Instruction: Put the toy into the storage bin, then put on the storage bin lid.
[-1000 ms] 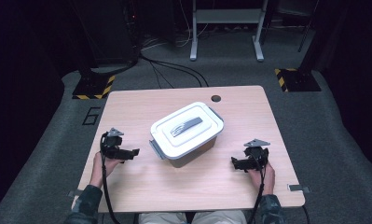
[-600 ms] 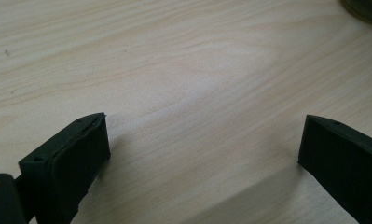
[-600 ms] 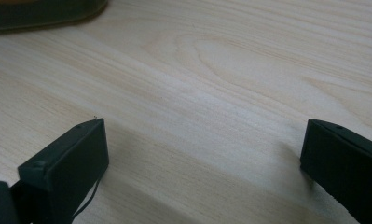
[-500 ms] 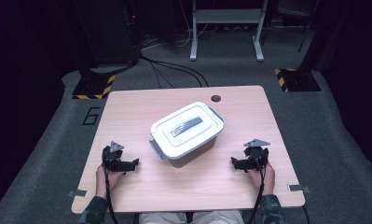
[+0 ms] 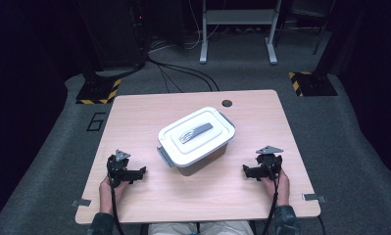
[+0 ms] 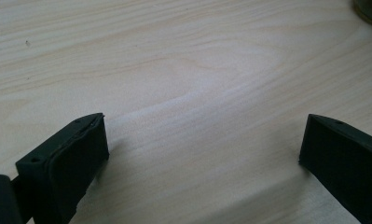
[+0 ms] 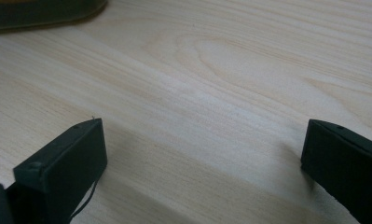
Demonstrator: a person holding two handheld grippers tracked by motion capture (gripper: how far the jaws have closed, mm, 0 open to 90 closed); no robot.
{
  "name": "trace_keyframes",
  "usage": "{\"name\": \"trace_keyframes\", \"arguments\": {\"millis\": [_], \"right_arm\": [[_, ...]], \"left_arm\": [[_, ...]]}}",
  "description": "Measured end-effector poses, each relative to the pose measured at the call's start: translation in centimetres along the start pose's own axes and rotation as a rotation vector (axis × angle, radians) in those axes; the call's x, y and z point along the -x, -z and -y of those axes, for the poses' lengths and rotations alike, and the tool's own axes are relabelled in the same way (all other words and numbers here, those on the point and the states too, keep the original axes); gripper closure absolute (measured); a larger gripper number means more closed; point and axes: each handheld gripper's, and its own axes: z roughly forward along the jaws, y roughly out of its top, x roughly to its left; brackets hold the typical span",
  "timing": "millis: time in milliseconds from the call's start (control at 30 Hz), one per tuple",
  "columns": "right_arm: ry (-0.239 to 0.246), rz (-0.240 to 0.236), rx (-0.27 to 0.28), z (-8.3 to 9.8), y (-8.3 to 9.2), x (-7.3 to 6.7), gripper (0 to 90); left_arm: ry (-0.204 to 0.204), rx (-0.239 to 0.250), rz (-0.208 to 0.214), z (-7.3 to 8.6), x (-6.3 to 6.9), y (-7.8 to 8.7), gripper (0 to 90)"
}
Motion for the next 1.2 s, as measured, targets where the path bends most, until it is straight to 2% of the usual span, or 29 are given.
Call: {"name": "trace_keyframes", "arguments": {"millis": [233, 1200], "right_arm": [[-0.007, 0.002, -0.001, -0.01, 0.00, -0.07, 0.0], [0.003, 0.008, -0.001, 0.00, -0.02, 0.00, 0.0]], "left_arm": [[0.009, 0.002, -0.011, 0.20, 0.19, 0.18, 0.7], [0.009, 0.002, -0.011, 0.20, 0.20, 0.18, 0.7]]}}
